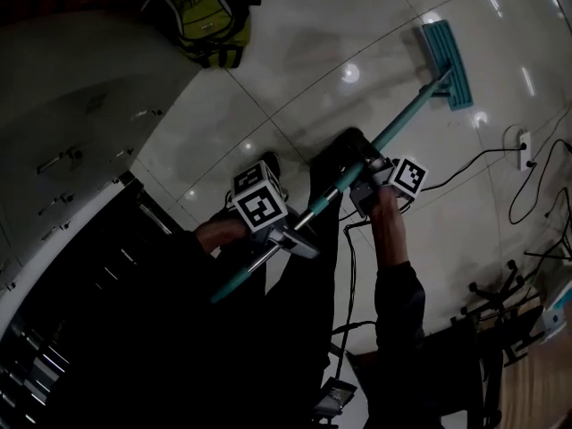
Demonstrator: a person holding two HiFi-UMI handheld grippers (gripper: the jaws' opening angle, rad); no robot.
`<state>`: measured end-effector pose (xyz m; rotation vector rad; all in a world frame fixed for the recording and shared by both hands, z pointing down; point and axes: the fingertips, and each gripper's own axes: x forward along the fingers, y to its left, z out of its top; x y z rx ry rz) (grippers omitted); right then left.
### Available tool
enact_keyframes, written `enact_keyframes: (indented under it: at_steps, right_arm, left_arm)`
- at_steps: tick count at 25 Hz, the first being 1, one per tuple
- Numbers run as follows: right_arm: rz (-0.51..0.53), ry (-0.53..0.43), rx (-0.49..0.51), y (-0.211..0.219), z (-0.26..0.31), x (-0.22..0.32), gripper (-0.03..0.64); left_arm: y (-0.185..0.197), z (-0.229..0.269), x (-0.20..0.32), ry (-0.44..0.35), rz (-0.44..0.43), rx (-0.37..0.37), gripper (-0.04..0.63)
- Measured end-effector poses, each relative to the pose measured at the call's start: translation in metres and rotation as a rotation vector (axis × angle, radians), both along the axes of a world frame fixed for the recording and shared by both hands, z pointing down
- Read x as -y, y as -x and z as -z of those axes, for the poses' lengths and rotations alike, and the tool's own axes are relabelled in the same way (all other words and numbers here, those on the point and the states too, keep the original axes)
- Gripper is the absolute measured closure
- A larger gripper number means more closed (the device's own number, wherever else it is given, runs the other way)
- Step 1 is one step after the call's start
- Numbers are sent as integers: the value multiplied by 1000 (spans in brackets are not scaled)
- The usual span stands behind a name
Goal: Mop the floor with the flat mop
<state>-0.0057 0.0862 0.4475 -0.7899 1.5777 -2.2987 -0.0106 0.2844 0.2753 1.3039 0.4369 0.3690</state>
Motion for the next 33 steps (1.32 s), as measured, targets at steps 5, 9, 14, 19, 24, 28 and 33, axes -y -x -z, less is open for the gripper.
enact_keyframes:
  at_steps: [5, 9, 14, 19, 24, 28, 33]
  right_arm:
    - [1, 40, 30, 57, 19, -61, 515]
    - [8, 69, 53, 90, 28, -96, 525]
    - [26, 94, 58, 101, 32, -115, 528]
    - [45, 92, 41, 91, 34, -119, 528]
    - [54, 87, 28, 87, 36, -119, 528]
    - [53, 81, 21, 84, 35, -118, 528]
    - [47, 79, 24, 83, 34, -118, 528]
  left_arm:
    - [46, 32, -55, 63, 43, -11, 463]
    - [71, 47, -88, 84, 47, -9, 463]
    - [80, 52, -99, 106, 98, -6, 463]
    - [73, 53, -101, 101, 98, -14, 463]
    - [70, 54, -102, 93, 101, -28, 463]
    - [68, 52, -103, 89, 100, -35, 463]
    - [66, 50, -104, 85, 99, -31, 463]
